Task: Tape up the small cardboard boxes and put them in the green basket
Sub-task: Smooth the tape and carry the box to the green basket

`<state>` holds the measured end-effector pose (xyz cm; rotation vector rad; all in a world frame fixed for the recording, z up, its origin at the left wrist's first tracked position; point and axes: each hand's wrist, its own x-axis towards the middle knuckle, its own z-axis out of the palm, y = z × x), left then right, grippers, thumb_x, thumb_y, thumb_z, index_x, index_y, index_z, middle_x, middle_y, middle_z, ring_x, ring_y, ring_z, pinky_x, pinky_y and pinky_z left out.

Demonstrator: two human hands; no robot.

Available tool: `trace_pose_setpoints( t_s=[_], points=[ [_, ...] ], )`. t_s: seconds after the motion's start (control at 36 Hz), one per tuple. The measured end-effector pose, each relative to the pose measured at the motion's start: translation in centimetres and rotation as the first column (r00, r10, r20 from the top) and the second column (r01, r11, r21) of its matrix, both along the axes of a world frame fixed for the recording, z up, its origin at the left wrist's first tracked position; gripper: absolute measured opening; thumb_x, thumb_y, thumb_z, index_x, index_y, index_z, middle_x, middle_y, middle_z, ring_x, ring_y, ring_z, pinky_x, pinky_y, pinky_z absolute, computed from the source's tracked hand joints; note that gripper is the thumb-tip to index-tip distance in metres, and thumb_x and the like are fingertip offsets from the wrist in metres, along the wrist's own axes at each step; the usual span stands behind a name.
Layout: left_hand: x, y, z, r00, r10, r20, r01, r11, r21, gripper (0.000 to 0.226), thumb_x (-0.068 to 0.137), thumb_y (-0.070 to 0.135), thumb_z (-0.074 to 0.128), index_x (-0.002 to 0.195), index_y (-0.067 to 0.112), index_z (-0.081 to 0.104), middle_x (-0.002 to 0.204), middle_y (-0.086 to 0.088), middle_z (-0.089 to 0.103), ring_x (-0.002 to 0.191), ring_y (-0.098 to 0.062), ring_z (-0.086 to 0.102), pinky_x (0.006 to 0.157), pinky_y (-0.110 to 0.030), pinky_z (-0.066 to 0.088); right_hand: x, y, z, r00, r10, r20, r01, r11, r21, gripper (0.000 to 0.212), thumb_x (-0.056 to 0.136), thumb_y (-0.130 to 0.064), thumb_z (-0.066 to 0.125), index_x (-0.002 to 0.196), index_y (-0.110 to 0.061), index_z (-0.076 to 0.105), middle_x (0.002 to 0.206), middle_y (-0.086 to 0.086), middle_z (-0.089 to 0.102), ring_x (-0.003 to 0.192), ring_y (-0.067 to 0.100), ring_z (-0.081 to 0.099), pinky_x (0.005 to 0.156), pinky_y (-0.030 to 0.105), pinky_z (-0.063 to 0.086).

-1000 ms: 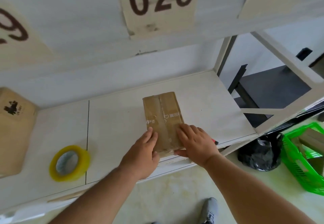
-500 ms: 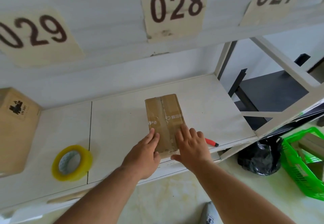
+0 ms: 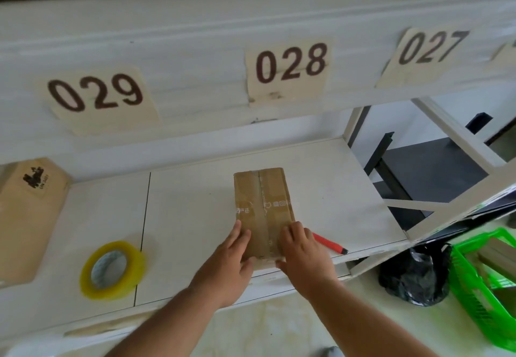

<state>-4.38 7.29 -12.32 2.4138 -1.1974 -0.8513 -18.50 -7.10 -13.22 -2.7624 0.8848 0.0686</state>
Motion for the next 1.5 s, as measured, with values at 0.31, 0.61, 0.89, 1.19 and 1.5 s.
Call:
trace_pose_setpoints(
  t_s=[0.31, 0.61, 0.89, 1.19, 1.5],
  points=[
    [-0.3, -0.5, -1.1, 0.724, 0.69, 0.001, -0.664, 0.697, -0.272, 0.081, 0.092, 0.055, 0.058, 0.155, 0.013, 0.028, 0.163, -0.009, 0.026, 0.148, -0.029, 0.027, 0.117, -0.042, 0.03, 0.2, 5.5, 2.1, 0.939, 0.235, 0.252, -0.304, 0.908, 0.288, 0.028, 0.102, -0.043, 0.042, 0.129, -0.042, 0.05, 0.111, -0.014, 0.052, 0.09, 0.013, 0.062, 0.067, 0.03, 0.051],
    [-1.0, -1.4, -2.8, 0.531, 0.843, 0.087, -0.795, 0.531, -0.295, 0.046, 0.099, 0.05, 0.029, 0.119, 0.019, 0.058, 0.122, -0.009, 0.056, 0.106, -0.035, 0.06, 0.08, -0.043, 0.05, 4.3, 1.9, -1.0, 0.845, 0.498, 0.195, -0.519, 0.852, 0.074, 0.053, 0.109, -0.047, 0.023, 0.151, -0.024, 0.046, 0.161, -0.007, 0.039, 0.153, 0.011, 0.026, 0.123, 0.036, 0.009],
    [-1.7, -1.8, -1.7, 0.575, 0.796, 0.188, -0.777, 0.603, -0.178, 0.064, 0.092, 0.06, 0.013, 0.122, 0.019, 0.053, 0.123, -0.008, 0.056, 0.098, -0.038, 0.063, 0.067, -0.039, 0.045, 8.6, -3.8, -0.5, 0.947, 0.312, -0.073, -0.307, 0.949, 0.068, 0.086, 0.097, -0.074, 0.005, 0.162, -0.02, -0.009, 0.166, -0.004, -0.022, 0.153, 0.012, -0.024, 0.125, 0.041, -0.012],
    [-1.8, -2.0, -2.2, 0.553, 0.803, 0.22, -0.783, 0.592, -0.193, 0.067, 0.087, 0.062, 0.008, 0.119, 0.018, 0.048, 0.108, -0.005, 0.054, 0.079, -0.033, 0.067, 0.057, -0.033, 0.047, 13.0, -6.3, 1.3, 0.995, -0.004, -0.103, 0.011, 0.998, 0.063, 0.117, 0.07, -0.099, 0.024, 0.147, -0.013, 0.036, 0.136, 0.004, 0.055, 0.125, 0.025, 0.052, 0.104, 0.04, 0.041],
    [-1.8, -2.7, -2.3, 0.51, 0.849, 0.138, -0.802, 0.527, -0.28, 0.043, 0.099, 0.042, 0.032, 0.11, 0.005, 0.051, 0.092, -0.008, 0.043, 0.069, -0.037, 0.066, 0.054, -0.033, 0.045, 13.4, -10.9, 2.1, 0.986, -0.049, -0.16, 0.12, 0.873, 0.473, 0.063, 0.076, -0.087, 0.051, 0.097, -0.029, 0.064, 0.097, -0.009, 0.068, 0.091, 0.014, 0.065, 0.089, 0.04, 0.055]
  ],
)
